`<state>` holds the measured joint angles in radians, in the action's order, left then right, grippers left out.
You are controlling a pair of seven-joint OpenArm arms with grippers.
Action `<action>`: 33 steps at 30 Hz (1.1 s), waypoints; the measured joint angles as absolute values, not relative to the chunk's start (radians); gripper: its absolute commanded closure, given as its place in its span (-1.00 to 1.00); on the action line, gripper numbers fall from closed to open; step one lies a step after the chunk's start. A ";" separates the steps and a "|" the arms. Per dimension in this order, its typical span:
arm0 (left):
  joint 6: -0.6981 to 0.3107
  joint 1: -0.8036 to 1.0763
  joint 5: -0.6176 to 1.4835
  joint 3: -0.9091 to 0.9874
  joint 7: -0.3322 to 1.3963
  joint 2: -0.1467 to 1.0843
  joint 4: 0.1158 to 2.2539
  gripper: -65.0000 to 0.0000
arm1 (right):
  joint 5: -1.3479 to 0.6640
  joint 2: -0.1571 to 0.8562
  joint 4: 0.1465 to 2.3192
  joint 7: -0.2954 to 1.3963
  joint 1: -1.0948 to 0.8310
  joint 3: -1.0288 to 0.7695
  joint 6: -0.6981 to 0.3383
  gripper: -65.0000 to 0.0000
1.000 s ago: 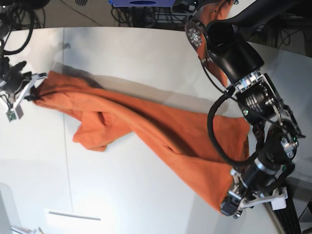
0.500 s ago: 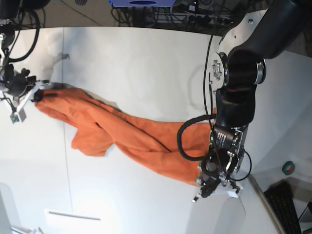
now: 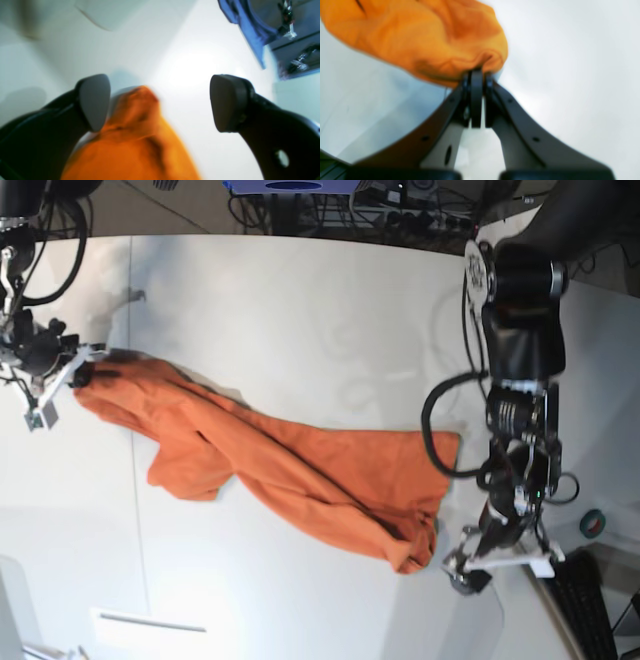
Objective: Layout the t-shirt on the table in an organized manner, then fold the t-shirt properly
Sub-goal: 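Release with the left gripper and regrasp the shirt corner nearby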
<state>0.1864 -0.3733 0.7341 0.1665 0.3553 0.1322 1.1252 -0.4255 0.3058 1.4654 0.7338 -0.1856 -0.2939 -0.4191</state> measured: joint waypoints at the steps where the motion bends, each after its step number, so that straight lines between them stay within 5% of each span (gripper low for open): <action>1: 0.179 -0.293 0.734 0.162 0.376 0.154 1.186 -0.78 | -0.427 0.300 1.464 0.732 -0.187 -0.294 -0.419 1.00; 7: 0.188 -0.028 0.728 0.160 0.401 0.236 1.274 -0.78 | -0.429 0.261 1.457 0.728 -0.176 -0.295 -0.416 1.00; 11: 0.055 0.003 0.730 0.161 0.388 0.234 1.277 -0.78 | -0.427 0.249 1.457 0.729 -0.177 -0.290 -0.417 1.00; 33: 0.024 -0.196 0.720 0.155 0.319 0.111 0.898 -0.72 | -0.427 0.236 1.458 0.727 -0.186 -0.290 -0.417 1.00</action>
